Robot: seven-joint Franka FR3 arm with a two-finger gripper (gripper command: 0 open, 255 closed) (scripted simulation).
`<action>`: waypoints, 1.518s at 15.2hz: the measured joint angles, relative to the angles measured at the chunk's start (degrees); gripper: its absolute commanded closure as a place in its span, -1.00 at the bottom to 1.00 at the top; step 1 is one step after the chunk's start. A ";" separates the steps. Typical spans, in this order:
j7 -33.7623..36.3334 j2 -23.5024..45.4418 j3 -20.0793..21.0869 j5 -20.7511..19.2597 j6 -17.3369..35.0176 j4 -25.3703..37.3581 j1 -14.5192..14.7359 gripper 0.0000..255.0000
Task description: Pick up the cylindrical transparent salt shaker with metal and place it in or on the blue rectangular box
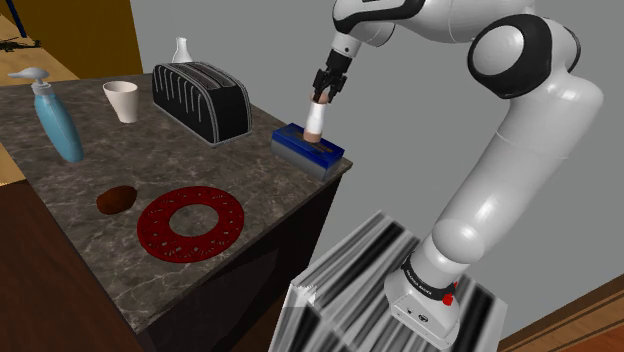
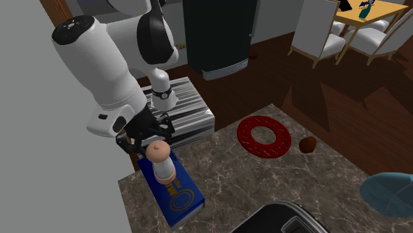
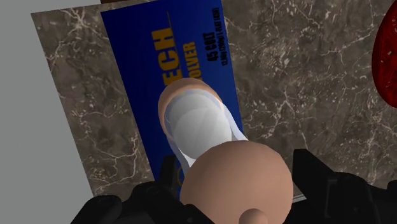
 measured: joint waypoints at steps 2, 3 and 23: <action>-0.05 -0.09 0.05 0.03 0.82 -0.91 0.07 1.00; -0.05 -0.10 0.07 0.03 0.95 -1.04 0.09 1.00; 0.34 -0.67 -0.44 -0.40 -5.92 5.27 -0.51 -1.00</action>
